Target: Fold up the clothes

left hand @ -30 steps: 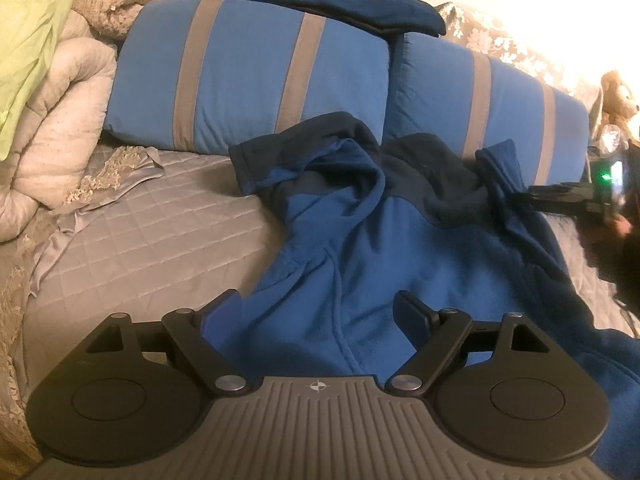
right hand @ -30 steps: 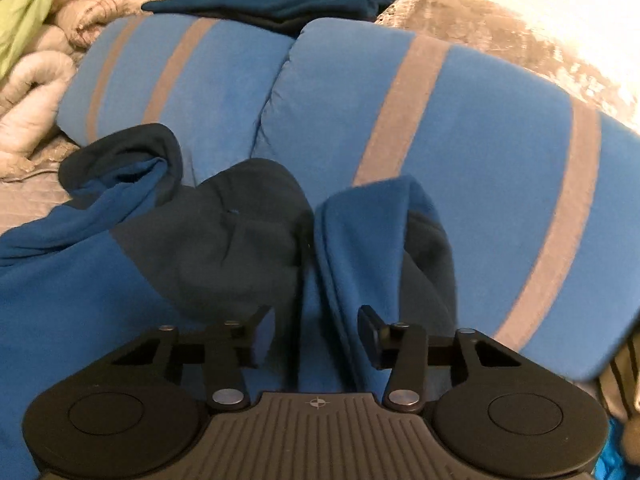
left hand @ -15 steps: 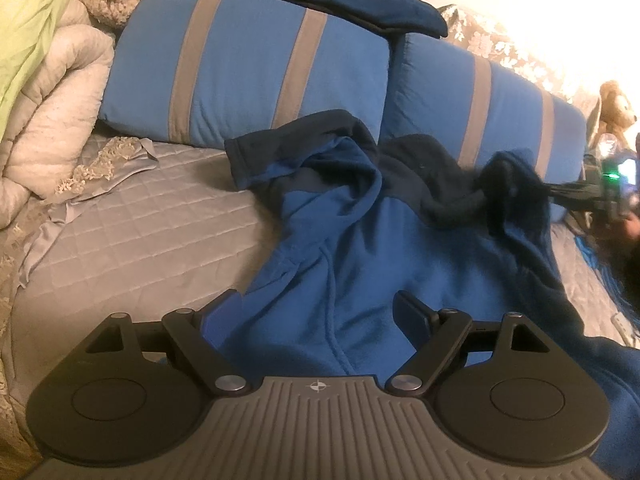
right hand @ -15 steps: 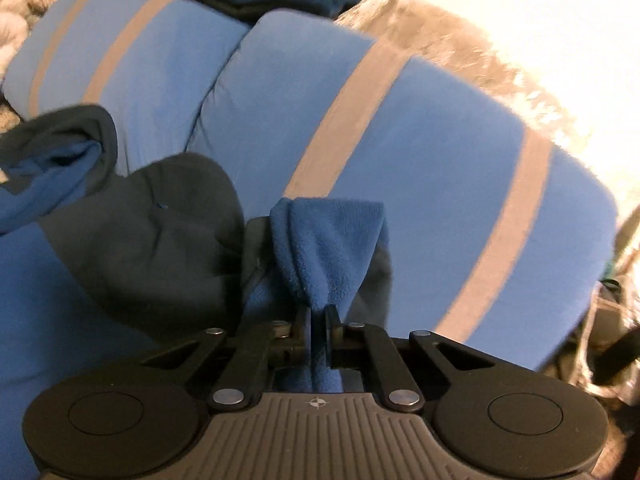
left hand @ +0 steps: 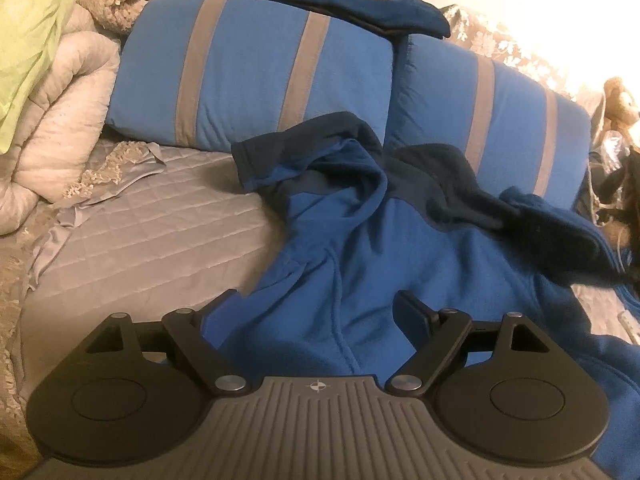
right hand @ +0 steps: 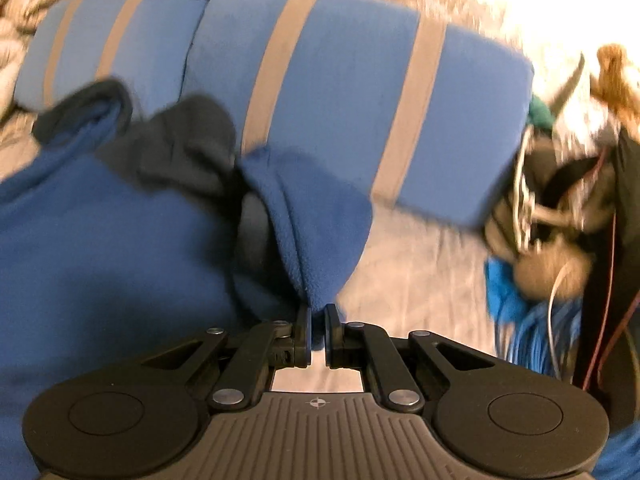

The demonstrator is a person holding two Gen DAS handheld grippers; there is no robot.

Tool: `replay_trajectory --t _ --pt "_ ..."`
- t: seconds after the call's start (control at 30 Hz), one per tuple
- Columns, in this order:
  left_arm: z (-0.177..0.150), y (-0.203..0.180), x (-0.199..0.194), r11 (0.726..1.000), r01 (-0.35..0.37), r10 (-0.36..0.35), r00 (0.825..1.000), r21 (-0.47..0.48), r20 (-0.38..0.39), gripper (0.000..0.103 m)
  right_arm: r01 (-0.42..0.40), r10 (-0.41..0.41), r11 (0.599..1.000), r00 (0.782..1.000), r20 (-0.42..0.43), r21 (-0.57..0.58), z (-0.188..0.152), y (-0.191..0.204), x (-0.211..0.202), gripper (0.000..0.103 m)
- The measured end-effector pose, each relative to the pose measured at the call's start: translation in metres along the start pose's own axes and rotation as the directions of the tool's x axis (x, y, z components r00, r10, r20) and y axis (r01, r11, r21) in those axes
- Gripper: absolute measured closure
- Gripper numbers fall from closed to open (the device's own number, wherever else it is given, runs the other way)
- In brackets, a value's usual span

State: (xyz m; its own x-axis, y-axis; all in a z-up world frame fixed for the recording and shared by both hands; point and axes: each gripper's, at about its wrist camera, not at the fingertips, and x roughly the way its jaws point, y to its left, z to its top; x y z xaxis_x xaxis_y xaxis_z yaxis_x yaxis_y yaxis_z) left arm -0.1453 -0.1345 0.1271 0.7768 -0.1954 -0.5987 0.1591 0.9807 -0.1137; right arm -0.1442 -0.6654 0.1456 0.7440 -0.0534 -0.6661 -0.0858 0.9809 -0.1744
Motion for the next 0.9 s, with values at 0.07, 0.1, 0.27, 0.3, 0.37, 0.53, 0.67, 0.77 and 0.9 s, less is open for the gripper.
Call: replay_trajectory --t 0.07,0.1,0.27,0.3,0.37,0.53,0.67,0.77,0.9 --pt "0.000 -0.001 0.000 1.000 -0.007 0.007 1.000 0.006 0.000 0.020 -0.012 0.012 1.000 0.999 -0.046 -0.004 -0.018 0.001 -0.001 0.100" --pt "0.000 -0.001 0.000 1.000 -0.009 0.009 1.000 0.008 0.001 0.020 -0.025 0.023 1.000 0.997 -0.077 -0.015 -0.027 0.002 -0.001 0.101" --pt "0.000 0.000 0.000 1.000 -0.007 0.007 1.000 0.010 0.002 0.020 -0.090 0.082 0.994 0.989 -0.119 -0.063 -0.049 0.003 -0.014 0.091" --pt "0.000 -0.001 0.000 1.000 -0.007 0.007 1.000 0.012 0.001 0.020 -0.108 0.103 0.993 0.990 -0.097 -0.047 -0.046 0.001 -0.019 0.085" --pt "0.000 -0.001 0.000 1.000 -0.007 0.007 1.000 0.019 -0.001 0.020 -0.138 0.138 0.990 0.990 -0.038 -0.018 -0.034 0.000 -0.029 0.074" --pt "-0.001 0.000 -0.001 1.000 -0.004 0.004 1.000 0.015 0.001 0.020 -0.178 0.178 0.984 0.979 0.102 -0.005 0.014 0.000 -0.031 0.043" --pt "-0.001 0.001 -0.001 1.000 0.001 -0.001 1.000 0.011 0.001 0.020 -0.212 0.203 0.976 0.964 0.171 0.040 0.062 -0.005 -0.004 0.043" --pt "-0.001 0.001 -0.001 1.000 0.003 -0.003 1.000 0.011 0.000 0.020 -0.243 0.223 0.964 0.959 0.177 0.105 0.098 -0.011 0.029 0.046" --pt "0.000 0.004 0.000 1.000 0.013 -0.013 1.000 0.002 -0.003 0.020 -0.226 0.204 0.961 0.968 0.146 0.156 0.133 -0.009 0.077 0.051"
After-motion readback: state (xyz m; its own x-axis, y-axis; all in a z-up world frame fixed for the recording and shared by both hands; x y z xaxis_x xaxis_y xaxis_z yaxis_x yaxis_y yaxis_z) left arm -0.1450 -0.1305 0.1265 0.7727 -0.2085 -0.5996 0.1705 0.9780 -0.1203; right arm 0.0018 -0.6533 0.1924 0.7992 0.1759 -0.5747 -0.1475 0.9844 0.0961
